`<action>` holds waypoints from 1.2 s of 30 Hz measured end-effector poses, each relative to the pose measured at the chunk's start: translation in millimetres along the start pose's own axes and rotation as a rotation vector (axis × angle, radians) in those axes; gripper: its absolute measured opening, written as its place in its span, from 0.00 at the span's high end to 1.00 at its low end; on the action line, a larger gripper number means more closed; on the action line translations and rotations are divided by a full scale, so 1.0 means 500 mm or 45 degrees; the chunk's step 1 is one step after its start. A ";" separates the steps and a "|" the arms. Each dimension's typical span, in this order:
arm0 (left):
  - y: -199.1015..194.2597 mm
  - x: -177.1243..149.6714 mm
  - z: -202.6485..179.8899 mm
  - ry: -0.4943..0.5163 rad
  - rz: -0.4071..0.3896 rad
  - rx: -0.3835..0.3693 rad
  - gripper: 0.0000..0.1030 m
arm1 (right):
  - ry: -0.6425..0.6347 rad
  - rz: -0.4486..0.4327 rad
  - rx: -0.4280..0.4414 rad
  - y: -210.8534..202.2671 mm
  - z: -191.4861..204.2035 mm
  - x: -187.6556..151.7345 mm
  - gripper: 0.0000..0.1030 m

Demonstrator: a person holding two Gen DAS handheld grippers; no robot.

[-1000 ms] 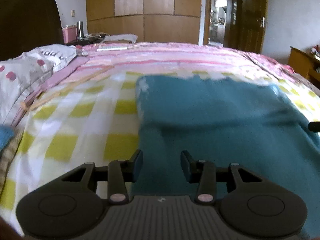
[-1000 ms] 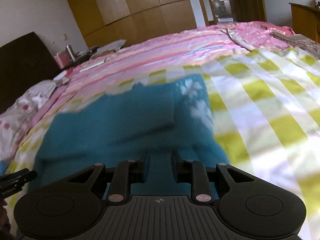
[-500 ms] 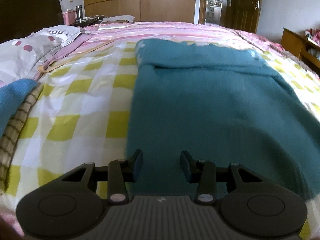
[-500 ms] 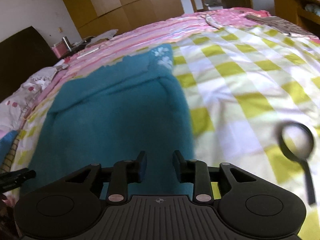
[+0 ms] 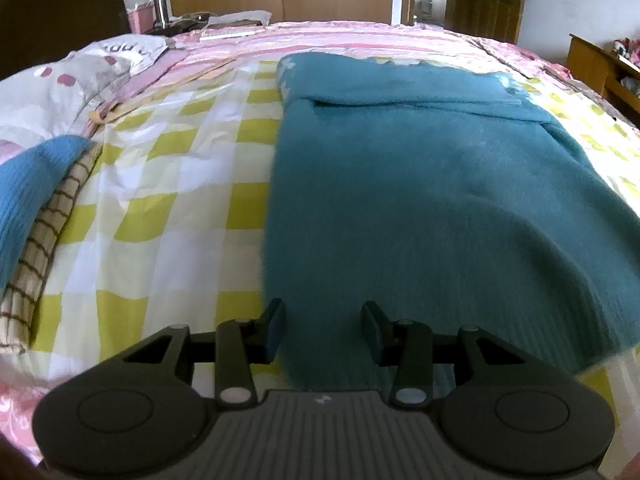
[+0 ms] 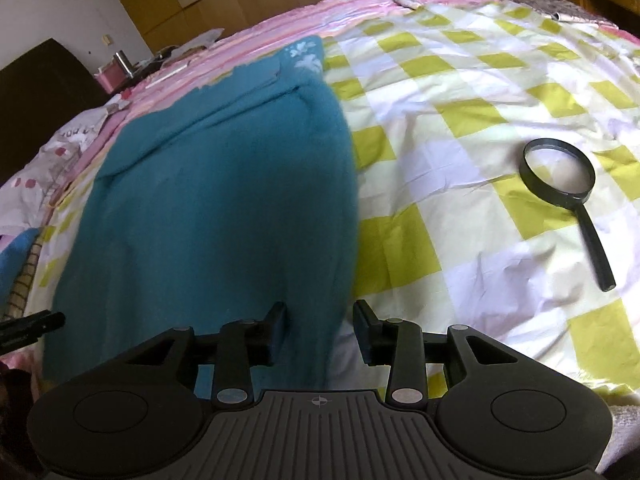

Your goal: Fold small clothes

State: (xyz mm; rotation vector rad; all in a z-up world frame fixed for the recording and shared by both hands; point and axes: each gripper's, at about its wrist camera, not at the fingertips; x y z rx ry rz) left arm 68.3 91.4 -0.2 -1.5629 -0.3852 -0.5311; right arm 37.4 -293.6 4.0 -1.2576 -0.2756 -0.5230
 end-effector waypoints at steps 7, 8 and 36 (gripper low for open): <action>0.001 -0.004 0.016 -0.065 0.042 -0.010 0.50 | 0.047 0.020 0.087 0.004 0.000 0.001 0.63; 0.002 -0.004 0.018 -0.074 0.048 -0.007 0.50 | 0.058 0.018 0.097 0.005 -0.002 0.002 0.63; -0.002 -0.014 0.028 -0.218 0.113 -0.171 0.64 | 0.194 -0.019 0.316 0.027 -0.026 0.000 0.61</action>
Point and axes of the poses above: each gripper's, at about its wrist camera, not at the fingertips, and y roughly the way its jaws point, z to its left, x to its top, and after that the axes turned 7 degrees about z, right-handed
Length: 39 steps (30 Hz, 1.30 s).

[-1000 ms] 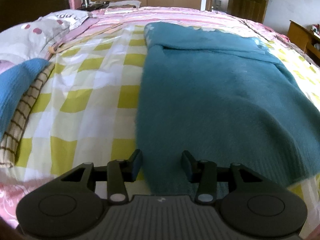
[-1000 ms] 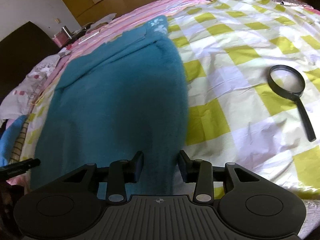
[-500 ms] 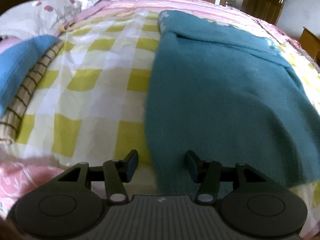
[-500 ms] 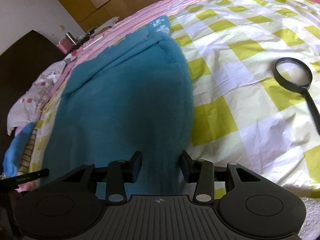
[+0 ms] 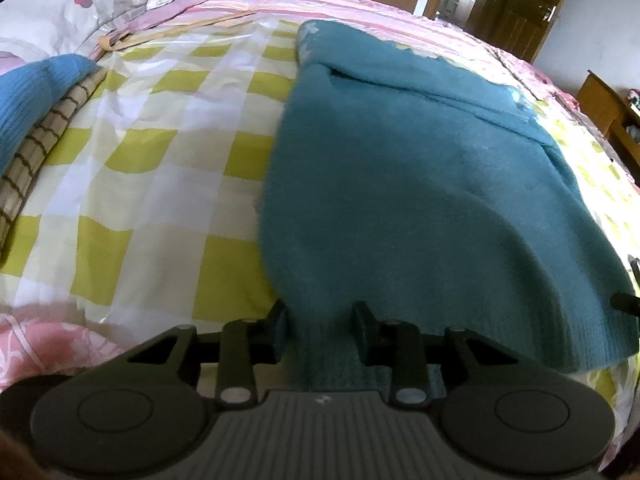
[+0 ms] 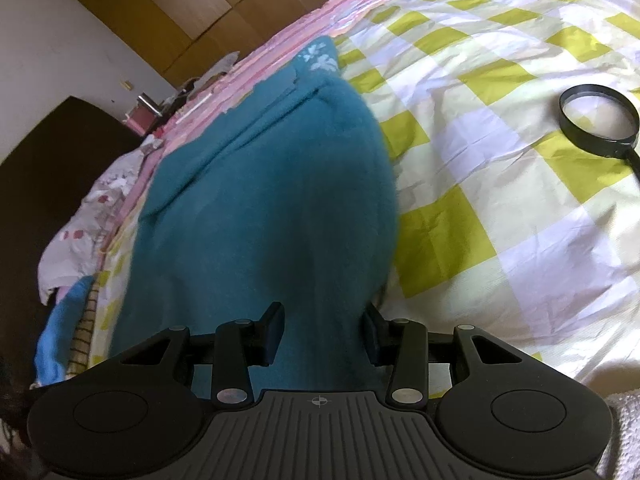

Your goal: Fold small clothes

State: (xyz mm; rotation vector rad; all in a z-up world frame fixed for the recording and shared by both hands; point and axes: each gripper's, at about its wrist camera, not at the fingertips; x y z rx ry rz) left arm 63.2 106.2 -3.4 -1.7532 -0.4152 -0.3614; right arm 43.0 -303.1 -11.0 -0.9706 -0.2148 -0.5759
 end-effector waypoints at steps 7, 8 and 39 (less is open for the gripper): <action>-0.012 -0.004 -0.010 0.007 -0.053 -0.086 0.64 | 0.037 -0.001 0.048 0.012 -0.011 0.004 0.62; -0.006 -0.003 -0.010 0.001 -0.042 -0.069 0.64 | 0.042 -0.002 0.054 0.014 -0.013 0.006 0.62; -0.005 0.020 -0.009 -0.119 0.033 -0.056 0.84 | 0.139 0.019 0.201 0.025 -0.031 -0.003 0.84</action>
Point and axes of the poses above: each gripper's, at about its wrist camera, not at the fingertips, and y roughly the way its jaws point, z to its left, x to its top, and after that the axes turned 7 degrees about z, right-handed
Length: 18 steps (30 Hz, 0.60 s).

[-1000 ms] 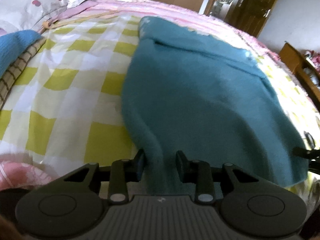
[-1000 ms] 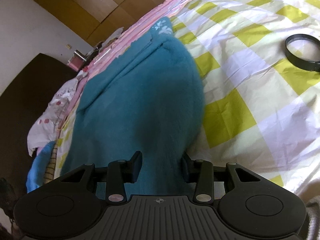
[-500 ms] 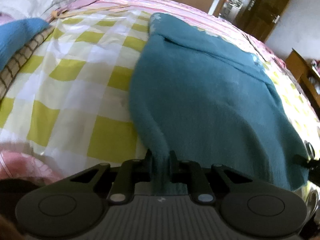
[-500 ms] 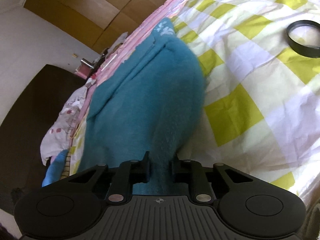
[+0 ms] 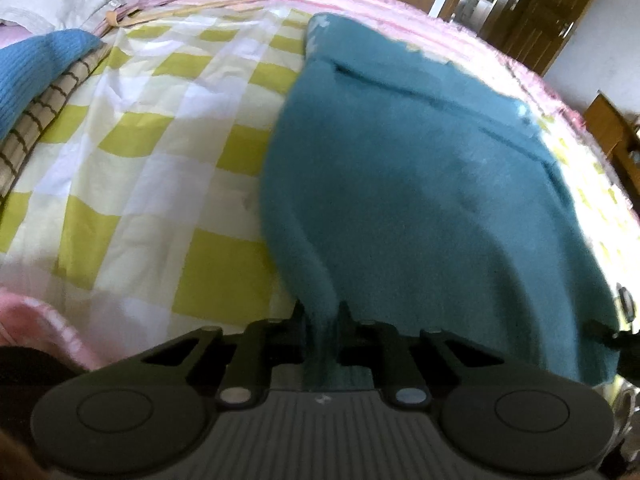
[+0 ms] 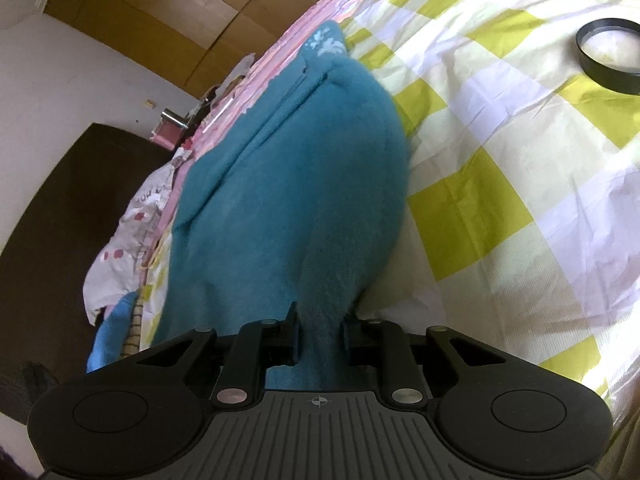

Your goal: Fold small clothes

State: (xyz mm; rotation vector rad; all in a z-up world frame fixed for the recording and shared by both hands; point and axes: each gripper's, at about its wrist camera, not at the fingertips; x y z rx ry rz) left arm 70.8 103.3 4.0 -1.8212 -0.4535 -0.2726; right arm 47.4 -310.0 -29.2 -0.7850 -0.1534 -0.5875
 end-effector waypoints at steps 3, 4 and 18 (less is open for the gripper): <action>-0.021 0.005 -0.009 0.016 -0.059 -0.057 0.84 | 0.042 -0.050 0.118 -0.018 0.003 0.000 0.85; -0.025 0.008 -0.010 0.016 -0.072 -0.080 0.85 | 0.056 -0.071 0.158 -0.025 0.006 0.001 0.85; -0.034 0.169 0.005 -0.250 -0.372 -0.688 0.85 | 0.231 -0.338 0.527 -0.029 0.086 0.123 0.86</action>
Point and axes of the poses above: each gripper's, at about its wrist camera, not at the fingertips, and y roughly the way its jaws point, z to its left, x to its top, and after that the axes turned 7 degrees about z, right-handed
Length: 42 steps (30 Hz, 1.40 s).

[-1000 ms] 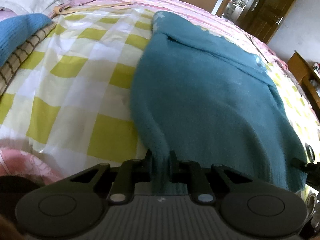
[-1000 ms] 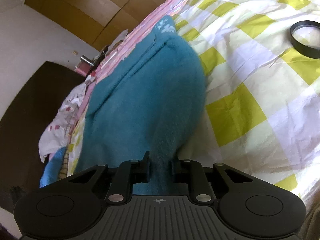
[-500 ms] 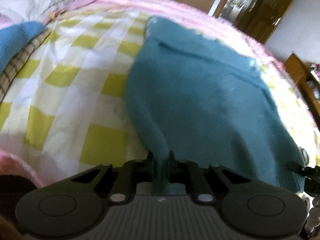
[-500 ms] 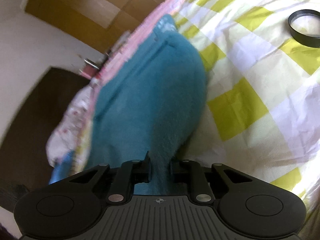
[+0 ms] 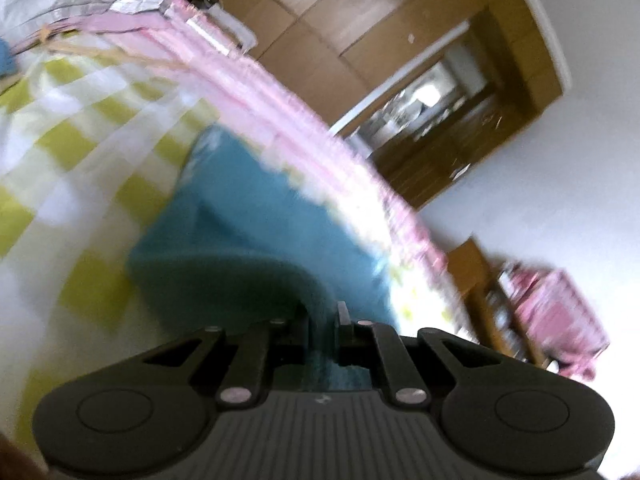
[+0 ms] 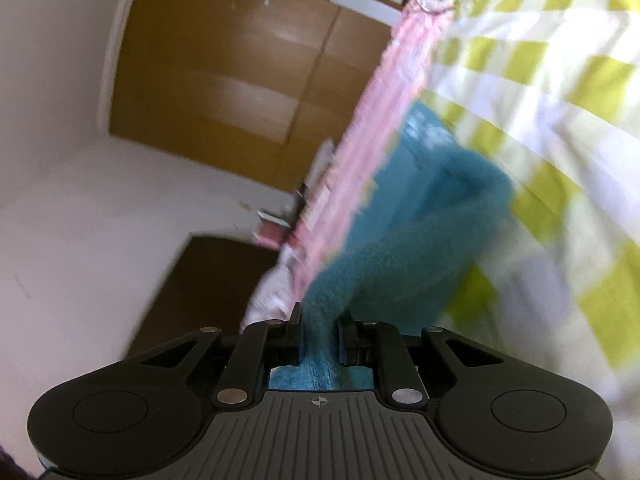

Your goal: Fold small clothes

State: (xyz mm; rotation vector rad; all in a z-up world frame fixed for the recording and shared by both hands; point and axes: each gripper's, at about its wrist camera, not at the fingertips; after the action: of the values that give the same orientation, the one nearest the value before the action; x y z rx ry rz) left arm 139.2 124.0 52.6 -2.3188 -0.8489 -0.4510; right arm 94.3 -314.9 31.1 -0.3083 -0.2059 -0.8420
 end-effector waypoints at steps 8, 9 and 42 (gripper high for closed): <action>0.093 0.145 0.032 -0.030 -0.184 -0.030 0.85 | 0.019 -0.143 0.032 0.134 0.018 0.129 0.86; 0.108 0.161 0.039 -0.033 -0.198 -0.018 0.85 | 0.028 -0.152 0.025 0.154 0.015 0.145 0.86; 0.298 0.280 0.142 -0.185 -0.169 0.249 0.77 | 0.163 -0.172 -0.257 0.357 -0.105 0.288 0.62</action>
State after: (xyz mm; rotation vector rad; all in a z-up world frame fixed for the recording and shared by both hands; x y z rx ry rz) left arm 349.4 145.3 4.5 -2.1424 -1.0723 -0.2445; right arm 326.1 -322.4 -8.1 -0.4312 -0.0221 -1.0152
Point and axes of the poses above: each gripper's, at about its wrist camera, not at the fingertips, and y roughly the way its jaws point, z to its left, x to its top, and after that the axes turned 7 degrees about z, right-handed
